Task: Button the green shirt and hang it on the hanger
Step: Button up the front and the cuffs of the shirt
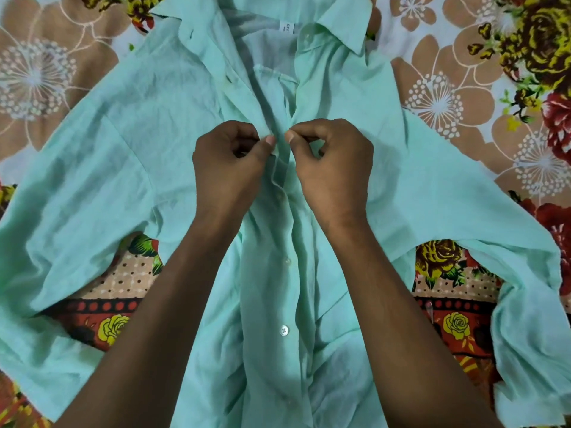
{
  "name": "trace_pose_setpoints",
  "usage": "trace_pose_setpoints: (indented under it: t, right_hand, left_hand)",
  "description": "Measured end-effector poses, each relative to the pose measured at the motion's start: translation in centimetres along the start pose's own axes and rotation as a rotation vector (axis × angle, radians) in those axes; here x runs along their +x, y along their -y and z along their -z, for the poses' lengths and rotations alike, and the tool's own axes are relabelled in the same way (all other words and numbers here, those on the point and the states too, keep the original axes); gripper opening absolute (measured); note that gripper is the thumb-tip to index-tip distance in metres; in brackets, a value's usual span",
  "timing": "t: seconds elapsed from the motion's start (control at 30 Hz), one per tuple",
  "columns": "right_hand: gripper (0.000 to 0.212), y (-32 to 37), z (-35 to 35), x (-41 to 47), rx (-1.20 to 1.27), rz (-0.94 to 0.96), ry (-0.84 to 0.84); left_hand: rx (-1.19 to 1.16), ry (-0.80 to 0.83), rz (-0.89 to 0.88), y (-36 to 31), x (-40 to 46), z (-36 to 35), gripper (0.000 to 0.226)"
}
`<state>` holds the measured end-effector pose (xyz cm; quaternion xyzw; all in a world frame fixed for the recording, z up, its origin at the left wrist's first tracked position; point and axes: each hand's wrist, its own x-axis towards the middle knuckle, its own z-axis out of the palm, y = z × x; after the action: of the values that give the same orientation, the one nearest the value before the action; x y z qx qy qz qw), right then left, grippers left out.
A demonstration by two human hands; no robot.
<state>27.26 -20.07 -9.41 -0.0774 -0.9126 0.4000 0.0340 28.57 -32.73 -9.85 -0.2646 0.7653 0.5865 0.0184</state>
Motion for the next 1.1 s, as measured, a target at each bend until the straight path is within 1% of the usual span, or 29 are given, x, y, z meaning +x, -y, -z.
trace_pose_setpoints:
  t: [0.1, 0.17, 0.33, 0.4, 0.47, 0.57, 0.7, 0.8, 0.87, 1.0, 1.1]
  right_hand:
    - [0.003, 0.3, -0.2, 0.4, 0.136, -0.073, 0.013]
    - [0.004, 0.2, -0.3, 0.7, 0.183, -0.110, 0.044]
    - [0.007, -0.3, -0.7, 1.1, 0.195, -0.128, 0.081]
    - [0.008, -0.4, -0.7, 1.1, 0.195, -0.133, 0.092]
    - [0.008, -0.6, -0.7, 1.2, 0.200, -0.136, 0.111]
    - [0.007, -0.7, -0.8, 1.4, 0.200, -0.129, 0.144]
    - [0.007, -0.9, -0.9, 1.5, 0.212, -0.119, 0.159]
    - [0.008, -1.1, -1.0, 1.4, 0.239, -0.122, 0.167]
    - [0.009, -1.2, -1.0, 1.3, 0.246, -0.117, 0.167]
    - [0.017, -1.1, -0.8, 1.1, 0.231, -0.046, 0.188]
    - [0.014, -1.1, -0.7, 1.0, 0.219, 0.000, 0.172]
  left_hand:
    - [-0.013, 0.036, -0.033, -0.5, 0.1, -0.6, 0.013]
    - [-0.036, 0.053, -0.022, -0.6, 0.2, -0.7, 0.015]
    - [-0.080, 0.093, 0.026, -0.6, 0.1, -0.3, 0.017]
    - [-0.092, 0.126, 0.025, -0.6, 0.2, -0.1, 0.024]
    - [-0.086, 0.147, 0.006, -0.5, 0.2, 0.1, 0.023]
    - [-0.077, 0.151, -0.011, -0.2, 0.6, 0.1, 0.015]
    - [-0.097, 0.148, -0.006, 0.0, 1.1, 0.1, 0.019]
    - [-0.106, 0.169, -0.010, 0.1, 1.2, 0.1, 0.007]
    - [-0.113, 0.164, -0.003, 0.2, 1.2, 0.1, 0.005]
    - [-0.109, 0.168, 0.002, 0.3, 1.4, 0.0, 0.004]
    - [-0.103, 0.151, 0.001, 0.5, 1.5, -0.2, 0.004]
